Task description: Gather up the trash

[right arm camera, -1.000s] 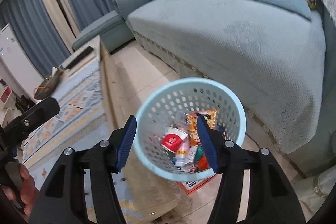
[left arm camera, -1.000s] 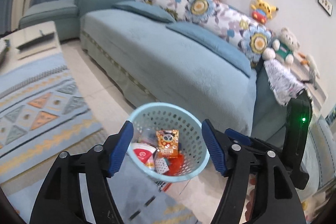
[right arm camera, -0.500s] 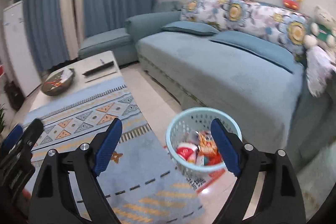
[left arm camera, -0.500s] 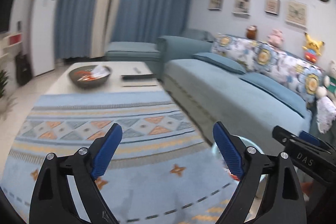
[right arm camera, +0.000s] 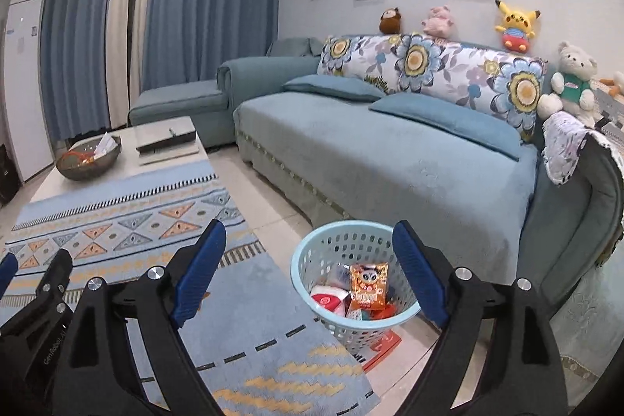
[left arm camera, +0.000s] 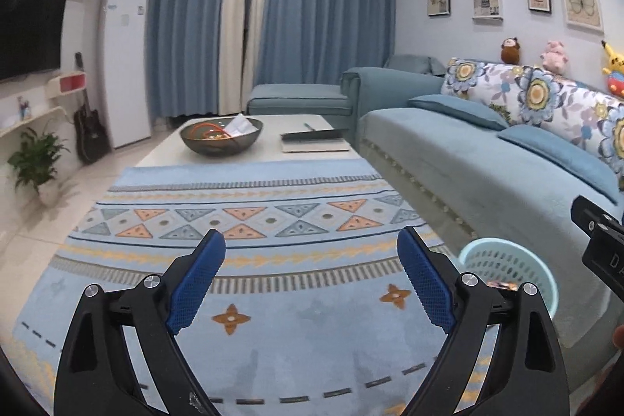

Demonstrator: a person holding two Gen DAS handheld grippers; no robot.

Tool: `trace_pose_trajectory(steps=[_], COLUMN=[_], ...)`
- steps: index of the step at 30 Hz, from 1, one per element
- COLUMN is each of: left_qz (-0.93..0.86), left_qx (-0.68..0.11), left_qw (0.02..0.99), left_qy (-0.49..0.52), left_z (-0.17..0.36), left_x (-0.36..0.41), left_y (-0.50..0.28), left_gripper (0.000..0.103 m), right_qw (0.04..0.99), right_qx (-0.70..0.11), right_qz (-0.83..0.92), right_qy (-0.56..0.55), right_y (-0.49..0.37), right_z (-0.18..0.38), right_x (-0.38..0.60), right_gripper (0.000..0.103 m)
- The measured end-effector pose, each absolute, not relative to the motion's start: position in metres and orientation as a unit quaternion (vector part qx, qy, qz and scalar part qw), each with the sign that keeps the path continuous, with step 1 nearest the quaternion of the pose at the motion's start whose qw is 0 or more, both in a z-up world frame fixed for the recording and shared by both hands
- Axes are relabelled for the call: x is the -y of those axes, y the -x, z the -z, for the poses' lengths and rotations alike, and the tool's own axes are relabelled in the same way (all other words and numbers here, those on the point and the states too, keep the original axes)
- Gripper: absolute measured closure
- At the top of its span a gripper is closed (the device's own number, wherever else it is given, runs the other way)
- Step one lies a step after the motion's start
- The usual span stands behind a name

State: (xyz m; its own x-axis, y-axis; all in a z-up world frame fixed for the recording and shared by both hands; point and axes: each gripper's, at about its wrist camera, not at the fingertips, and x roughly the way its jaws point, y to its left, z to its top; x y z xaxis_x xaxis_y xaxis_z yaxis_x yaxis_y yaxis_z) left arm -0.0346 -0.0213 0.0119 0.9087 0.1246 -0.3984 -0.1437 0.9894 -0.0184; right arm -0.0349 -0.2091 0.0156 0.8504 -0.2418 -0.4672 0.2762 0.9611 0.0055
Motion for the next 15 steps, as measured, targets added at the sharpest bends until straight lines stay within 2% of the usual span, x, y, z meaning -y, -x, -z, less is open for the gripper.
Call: trace_pose_trajectory(steps=[2, 15], left_qz=[-0.074, -0.061], left_qx=[-0.202, -0.198], left_qw=[0.976, 0.978], left_qy=[0.024, 0.009], left_z=[-0.011, -0.010], left_x=[0.023, 0.029], left_y=[0.035, 0.037], left_gripper=[0.012, 0.008], right_qw=[0.960, 0.966], right_qx=[-0.241, -0.215], right_qz=[0.133, 0.137], right_qy=[-0.047, -0.041], right_y=[0.035, 0.050], right_z=[-0.015, -0.022], right_x=[0.213, 0.213], right_gripper=[0.020, 0.020])
